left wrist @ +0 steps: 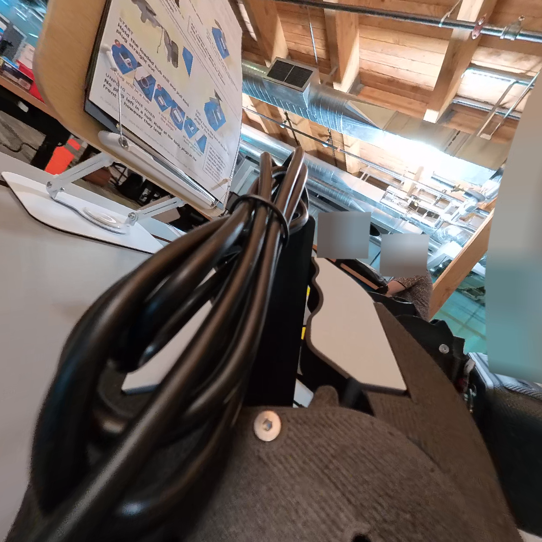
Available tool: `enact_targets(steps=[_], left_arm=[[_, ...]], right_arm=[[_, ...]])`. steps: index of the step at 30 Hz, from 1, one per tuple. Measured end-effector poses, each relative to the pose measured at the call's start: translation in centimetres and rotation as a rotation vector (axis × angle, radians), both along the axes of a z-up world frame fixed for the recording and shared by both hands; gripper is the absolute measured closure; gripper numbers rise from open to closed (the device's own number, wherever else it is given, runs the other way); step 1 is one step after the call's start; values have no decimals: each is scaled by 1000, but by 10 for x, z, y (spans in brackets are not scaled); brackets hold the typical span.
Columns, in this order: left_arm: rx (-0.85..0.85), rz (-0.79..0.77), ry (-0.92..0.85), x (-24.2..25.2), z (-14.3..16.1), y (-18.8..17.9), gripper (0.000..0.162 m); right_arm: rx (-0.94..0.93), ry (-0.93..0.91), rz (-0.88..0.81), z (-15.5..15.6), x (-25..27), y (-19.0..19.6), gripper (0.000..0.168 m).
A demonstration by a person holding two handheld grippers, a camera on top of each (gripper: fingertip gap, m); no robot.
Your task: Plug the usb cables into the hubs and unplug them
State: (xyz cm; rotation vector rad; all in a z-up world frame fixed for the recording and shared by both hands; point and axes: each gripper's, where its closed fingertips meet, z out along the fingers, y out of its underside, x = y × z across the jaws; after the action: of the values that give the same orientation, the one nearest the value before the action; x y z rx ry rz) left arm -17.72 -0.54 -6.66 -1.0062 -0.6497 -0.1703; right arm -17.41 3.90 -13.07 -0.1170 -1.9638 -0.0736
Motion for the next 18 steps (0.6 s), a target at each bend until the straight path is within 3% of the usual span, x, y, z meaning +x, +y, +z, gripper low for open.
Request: enact_targets(steps=[10, 18], left_arm=[[-41, 27, 60, 2, 3, 0, 113], [-46, -64, 116, 12, 5, 5, 112]], right_arm=[[-22, 4, 8, 9, 6, -2, 164], [-81, -67, 12, 7, 8, 1, 164]])
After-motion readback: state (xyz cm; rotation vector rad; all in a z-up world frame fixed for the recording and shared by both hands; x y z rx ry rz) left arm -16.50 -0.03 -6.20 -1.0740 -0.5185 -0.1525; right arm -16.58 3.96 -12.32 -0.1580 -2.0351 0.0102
